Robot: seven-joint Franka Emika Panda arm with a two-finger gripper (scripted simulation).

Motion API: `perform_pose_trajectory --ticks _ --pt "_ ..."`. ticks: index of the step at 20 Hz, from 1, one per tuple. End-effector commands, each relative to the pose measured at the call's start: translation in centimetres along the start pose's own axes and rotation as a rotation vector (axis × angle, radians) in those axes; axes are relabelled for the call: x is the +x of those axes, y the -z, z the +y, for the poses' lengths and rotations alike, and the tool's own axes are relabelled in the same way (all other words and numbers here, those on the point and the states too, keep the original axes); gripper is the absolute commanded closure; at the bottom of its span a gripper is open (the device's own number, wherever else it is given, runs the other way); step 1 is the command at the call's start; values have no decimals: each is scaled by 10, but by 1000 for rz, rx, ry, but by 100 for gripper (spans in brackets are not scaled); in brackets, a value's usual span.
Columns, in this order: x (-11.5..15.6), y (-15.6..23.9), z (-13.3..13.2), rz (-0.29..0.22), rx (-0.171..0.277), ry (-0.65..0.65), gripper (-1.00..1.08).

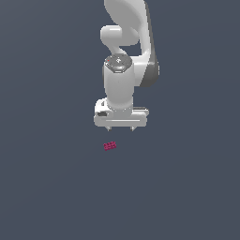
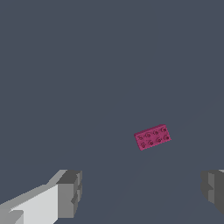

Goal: Pick up the object and move it to a goal position.

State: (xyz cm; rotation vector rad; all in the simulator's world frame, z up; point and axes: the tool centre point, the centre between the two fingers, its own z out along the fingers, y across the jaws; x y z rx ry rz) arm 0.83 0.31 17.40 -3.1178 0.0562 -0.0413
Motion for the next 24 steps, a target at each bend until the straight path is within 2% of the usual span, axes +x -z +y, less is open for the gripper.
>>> perform_pose_trajectory --ticks 1,11,24 --pt "0 -2 1 -1 1 -19 -92" --pt "1 -18 8 -7 4 -191 -92" --pt "1 -54 25 -18 -1 -576 -92"
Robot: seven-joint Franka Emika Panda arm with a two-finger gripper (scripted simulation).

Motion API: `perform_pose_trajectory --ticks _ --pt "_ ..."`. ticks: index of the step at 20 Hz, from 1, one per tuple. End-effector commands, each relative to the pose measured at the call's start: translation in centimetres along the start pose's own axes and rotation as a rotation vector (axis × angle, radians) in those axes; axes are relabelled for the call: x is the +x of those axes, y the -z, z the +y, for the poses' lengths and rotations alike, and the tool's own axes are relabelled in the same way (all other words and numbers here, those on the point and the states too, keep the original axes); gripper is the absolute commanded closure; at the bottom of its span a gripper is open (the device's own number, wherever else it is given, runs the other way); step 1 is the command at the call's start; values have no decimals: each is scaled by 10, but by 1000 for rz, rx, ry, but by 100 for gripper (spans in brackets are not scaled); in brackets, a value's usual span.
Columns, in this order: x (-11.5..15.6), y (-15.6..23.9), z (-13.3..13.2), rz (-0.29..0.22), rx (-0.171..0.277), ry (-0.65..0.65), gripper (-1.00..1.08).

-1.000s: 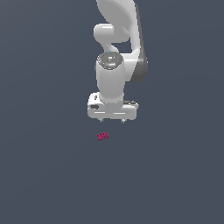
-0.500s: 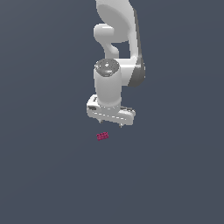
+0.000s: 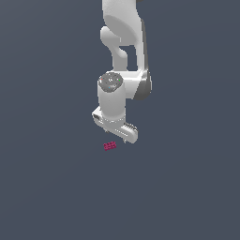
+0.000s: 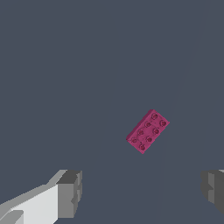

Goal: Pick up the object and move it to a goal position.

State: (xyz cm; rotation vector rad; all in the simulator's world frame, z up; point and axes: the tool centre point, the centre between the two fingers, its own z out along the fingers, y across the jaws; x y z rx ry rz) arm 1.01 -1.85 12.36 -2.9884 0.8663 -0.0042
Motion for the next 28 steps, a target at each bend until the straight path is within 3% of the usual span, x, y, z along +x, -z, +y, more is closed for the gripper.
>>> perform_pose_trajectory --ticks 1,16,28 --pt "2 -7 3 -1 -2 -78 -92" --pt "12 -46 24 7 -19 -520 -92" --pt "16 -60 33 15 -26 -687 -92"
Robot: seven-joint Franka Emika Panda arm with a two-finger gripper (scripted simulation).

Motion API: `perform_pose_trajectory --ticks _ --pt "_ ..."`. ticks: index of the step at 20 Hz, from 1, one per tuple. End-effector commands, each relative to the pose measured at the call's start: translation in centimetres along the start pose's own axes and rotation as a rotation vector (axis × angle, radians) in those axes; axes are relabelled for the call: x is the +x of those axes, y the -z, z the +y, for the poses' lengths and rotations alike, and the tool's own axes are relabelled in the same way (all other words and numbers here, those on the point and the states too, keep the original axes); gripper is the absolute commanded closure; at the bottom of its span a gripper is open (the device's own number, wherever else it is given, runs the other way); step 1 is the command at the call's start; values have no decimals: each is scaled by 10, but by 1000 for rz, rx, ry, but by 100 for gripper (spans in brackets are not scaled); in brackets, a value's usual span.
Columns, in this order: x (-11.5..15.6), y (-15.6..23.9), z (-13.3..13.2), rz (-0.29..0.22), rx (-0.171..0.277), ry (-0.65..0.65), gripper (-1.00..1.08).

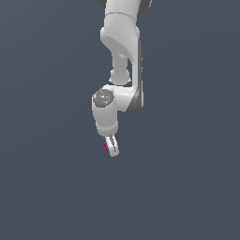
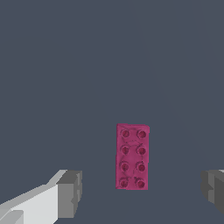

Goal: Pick up the object and move it to a goal position.

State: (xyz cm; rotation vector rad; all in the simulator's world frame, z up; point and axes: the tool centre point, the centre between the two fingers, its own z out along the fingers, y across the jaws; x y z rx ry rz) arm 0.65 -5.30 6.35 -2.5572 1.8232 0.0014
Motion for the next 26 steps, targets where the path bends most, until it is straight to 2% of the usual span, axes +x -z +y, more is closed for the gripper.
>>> perform_pose_trajectory --ticks 1,7,16,21,22,26 --pt "1 -1 0 1 0 -16 -92" --pt "1 -5 1 1 0 -15 -92" --pt "1 -44 2 1 0 -19 -92" --pt "1 -52 1 1 0 -19 -92" --pt "1 -52 1 1 0 -19 108" --pt "1 -52 1 1 0 -19 108"
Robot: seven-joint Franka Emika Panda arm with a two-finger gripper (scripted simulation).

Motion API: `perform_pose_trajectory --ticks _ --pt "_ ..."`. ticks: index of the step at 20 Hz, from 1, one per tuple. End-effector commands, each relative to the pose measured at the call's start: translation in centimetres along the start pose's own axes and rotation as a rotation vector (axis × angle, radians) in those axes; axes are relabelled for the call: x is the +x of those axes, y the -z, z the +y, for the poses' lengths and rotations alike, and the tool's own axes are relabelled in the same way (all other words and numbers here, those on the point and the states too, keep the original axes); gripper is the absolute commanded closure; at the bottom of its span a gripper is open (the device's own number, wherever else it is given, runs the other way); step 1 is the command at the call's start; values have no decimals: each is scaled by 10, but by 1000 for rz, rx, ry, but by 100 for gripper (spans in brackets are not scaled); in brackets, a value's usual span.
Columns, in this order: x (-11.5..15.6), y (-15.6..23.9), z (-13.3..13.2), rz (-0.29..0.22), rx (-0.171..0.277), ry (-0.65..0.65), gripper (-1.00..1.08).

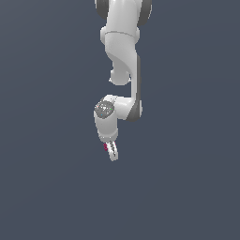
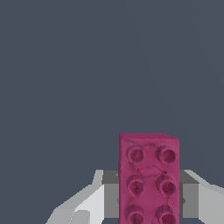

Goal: Pick up the object and move it to a goal position.

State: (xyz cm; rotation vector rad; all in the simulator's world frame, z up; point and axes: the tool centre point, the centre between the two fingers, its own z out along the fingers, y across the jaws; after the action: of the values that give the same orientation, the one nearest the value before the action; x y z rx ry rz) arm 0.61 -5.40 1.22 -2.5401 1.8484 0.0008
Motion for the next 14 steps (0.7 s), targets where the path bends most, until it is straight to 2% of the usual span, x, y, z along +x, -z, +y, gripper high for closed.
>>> perform_pose_trajectory --ticks 1,9,14 --pt "0 0 0 0 0 0 108" --pt "-1 2 0 0 0 0 108" --pt "-6 18 -1 0 0 0 108"
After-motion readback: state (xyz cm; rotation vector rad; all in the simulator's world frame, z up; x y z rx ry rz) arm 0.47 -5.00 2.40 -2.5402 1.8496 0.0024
